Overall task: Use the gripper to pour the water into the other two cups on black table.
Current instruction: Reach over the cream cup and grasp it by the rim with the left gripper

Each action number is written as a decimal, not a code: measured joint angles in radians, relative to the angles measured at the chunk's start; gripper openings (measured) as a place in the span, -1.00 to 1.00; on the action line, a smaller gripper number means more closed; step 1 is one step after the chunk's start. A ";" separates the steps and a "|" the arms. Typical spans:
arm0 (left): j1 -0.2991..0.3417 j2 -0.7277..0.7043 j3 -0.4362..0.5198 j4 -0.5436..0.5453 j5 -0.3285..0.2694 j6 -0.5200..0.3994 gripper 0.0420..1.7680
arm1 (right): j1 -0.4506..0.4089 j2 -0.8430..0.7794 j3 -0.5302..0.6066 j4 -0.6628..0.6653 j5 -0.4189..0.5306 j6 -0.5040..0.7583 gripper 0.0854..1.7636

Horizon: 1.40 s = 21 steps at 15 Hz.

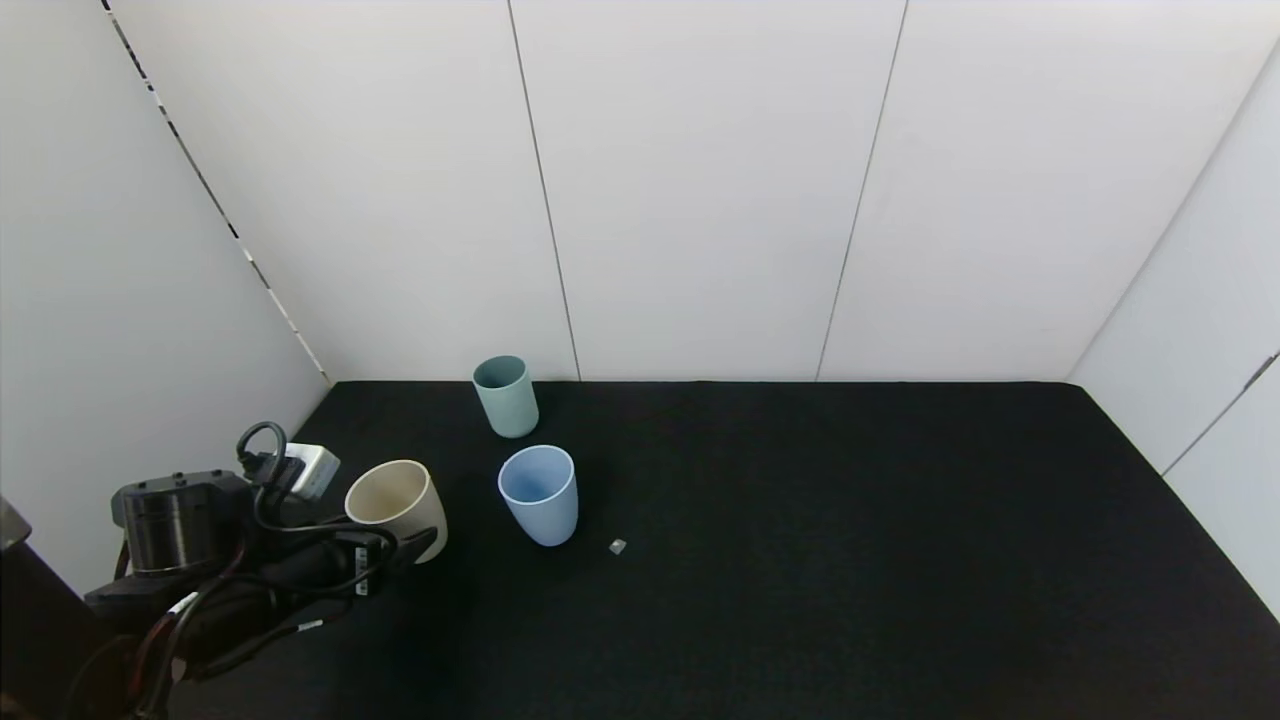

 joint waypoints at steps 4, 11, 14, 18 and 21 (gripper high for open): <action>-0.003 0.020 -0.044 0.000 -0.001 -0.001 0.94 | 0.000 0.000 0.000 0.000 0.000 0.000 0.94; -0.014 0.061 -0.101 -0.005 0.000 -0.004 0.94 | 0.000 0.000 0.000 0.000 0.000 0.000 0.94; -0.024 0.067 -0.113 -0.007 0.002 -0.004 0.94 | 0.000 0.000 0.000 0.000 0.000 0.000 0.94; -0.027 0.071 -0.122 -0.007 0.004 -0.005 0.94 | 0.000 0.000 0.000 0.000 0.000 0.000 0.94; -0.027 0.079 -0.127 -0.010 0.008 -0.003 0.94 | 0.000 0.000 0.000 0.000 0.000 0.000 0.94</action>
